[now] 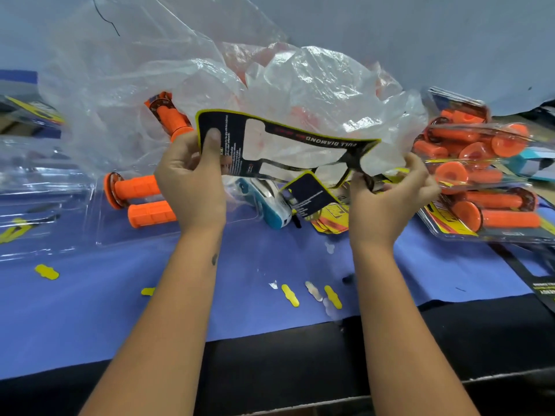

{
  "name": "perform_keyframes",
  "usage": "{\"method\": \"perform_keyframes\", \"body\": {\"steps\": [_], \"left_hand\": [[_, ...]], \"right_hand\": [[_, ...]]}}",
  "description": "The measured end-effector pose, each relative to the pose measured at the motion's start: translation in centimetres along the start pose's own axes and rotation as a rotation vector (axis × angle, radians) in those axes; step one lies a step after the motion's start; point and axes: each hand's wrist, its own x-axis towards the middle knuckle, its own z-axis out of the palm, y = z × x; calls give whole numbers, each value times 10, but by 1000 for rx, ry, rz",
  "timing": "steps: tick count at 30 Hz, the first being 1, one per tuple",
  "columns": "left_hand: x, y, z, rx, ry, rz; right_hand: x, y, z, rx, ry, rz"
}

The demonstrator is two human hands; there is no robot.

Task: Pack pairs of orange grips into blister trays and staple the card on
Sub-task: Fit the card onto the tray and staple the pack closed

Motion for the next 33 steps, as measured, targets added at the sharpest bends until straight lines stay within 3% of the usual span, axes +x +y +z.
{"method": "perform_keyframes", "body": {"steps": [3, 7, 10, 14, 16, 18, 20, 21, 23, 25, 29, 31, 33], "left_hand": [[12, 8, -13, -61, -2, -77], [30, 13, -45, -194, -71, -142], [38, 8, -71, -124, -130, -163], [42, 4, -96, 91, -236, -183], [43, 2, -105, 225, -300, -198], [45, -4, -110, 335, -345, -205], [46, -5, -111, 388, -385, -194], [48, -4, -111, 419, -393, -177], [55, 1, -113, 486, -381, -141], [66, 11, -113, 507, -373, -115], [89, 41, -104, 445, -408, -10], [101, 61, -98, 505, -454, 73], [111, 81, -94, 604, -544, 185]], "right_hand": [[9, 7, -2, 53, -31, 271], [19, 17, -6, 53, -27, 400], [29, 30, -15, -109, -29, 489], [50, 30, -31, -262, -202, 580], [55, 21, -34, -370, -147, 533], [51, 3, -34, -531, 106, 332], [40, -19, -30, -428, 318, 52], [33, -30, -25, -310, 348, -101], [12, -52, -10, -100, 225, -364], [-14, -78, 12, 61, -82, -495], [-55, -124, 53, 103, -727, -348], [-66, -140, 72, -59, -797, -434], [-74, -156, 86, -202, -724, -624]]}}
